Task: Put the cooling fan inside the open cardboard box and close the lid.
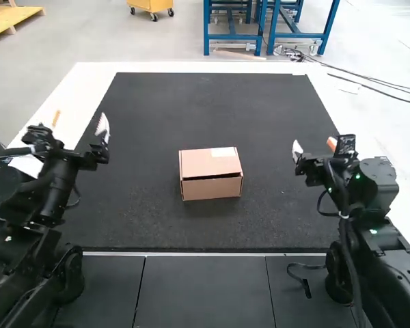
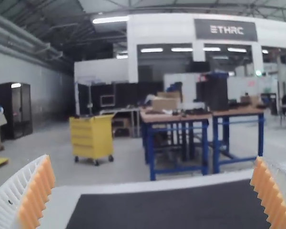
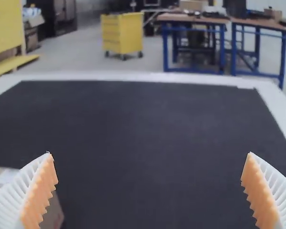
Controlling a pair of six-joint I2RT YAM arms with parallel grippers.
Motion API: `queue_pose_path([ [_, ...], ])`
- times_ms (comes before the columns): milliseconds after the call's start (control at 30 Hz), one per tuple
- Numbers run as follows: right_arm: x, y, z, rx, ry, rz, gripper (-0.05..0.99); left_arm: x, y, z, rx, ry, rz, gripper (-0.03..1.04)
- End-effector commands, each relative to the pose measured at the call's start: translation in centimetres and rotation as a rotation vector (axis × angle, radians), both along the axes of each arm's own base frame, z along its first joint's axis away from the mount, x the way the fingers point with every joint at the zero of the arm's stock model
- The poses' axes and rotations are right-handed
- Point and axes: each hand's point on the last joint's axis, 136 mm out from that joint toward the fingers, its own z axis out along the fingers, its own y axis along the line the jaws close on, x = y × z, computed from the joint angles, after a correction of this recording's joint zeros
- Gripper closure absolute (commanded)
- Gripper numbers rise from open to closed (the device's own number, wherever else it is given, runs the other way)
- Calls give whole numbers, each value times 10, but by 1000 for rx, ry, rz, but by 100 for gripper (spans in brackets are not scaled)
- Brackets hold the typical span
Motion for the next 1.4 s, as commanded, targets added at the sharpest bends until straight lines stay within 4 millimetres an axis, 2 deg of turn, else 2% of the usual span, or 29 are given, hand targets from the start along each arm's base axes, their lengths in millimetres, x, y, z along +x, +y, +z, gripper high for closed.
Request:
queue_pose_path([
  [0,-9,16,6,-16,-49,114,5,0,-7,-3,39,-12,-37,4],
  [67,-12,20,6,-19,-76,138,5,2,-12,-10,64,2,-68,4],
  [300,-14,22,-30,46,-61,160,3,11,-19,-47,63,89,-136,4],
  [367,-13,20,-35,71,-44,153,3,12,-22,-51,40,114,-166,4],
  [467,-12,17,-38,59,-33,136,3,15,-15,-62,14,162,-148,4],
  [567,-6,1,-50,11,-4,33,3,19,-9,-73,-12,211,-129,4],
  [667,-6,2,-48,-5,-11,36,2,20,-7,-79,-4,235,-116,4],
  [767,-3,-11,-50,2,-4,-42,2,20,-8,-81,16,241,-118,4],
  [833,-1,-27,-38,55,-43,-136,2,20,-9,-84,13,257,-124,4],
  [1000,-1,-70,-41,112,-34,-385,2,22,-6,-98,-29,318,-120,4],
  [1033,-1,-71,-42,108,-29,-393,2,22,-5,-104,-29,344,-117,4],
  [1067,-1,-68,-52,51,7,-381,2,22,-5,-110,-28,367,-114,4],
  [1200,-1,-60,-79,-33,111,-344,2,22,-5,-111,-27,370,-114,4],
  [1300,-3,-58,-92,-51,163,-331,2,22,-5,-111,-24,371,-113,4],
  [1367,-3,-57,-93,-52,166,-328,2,22,-5,-112,-24,372,-110,4],
])
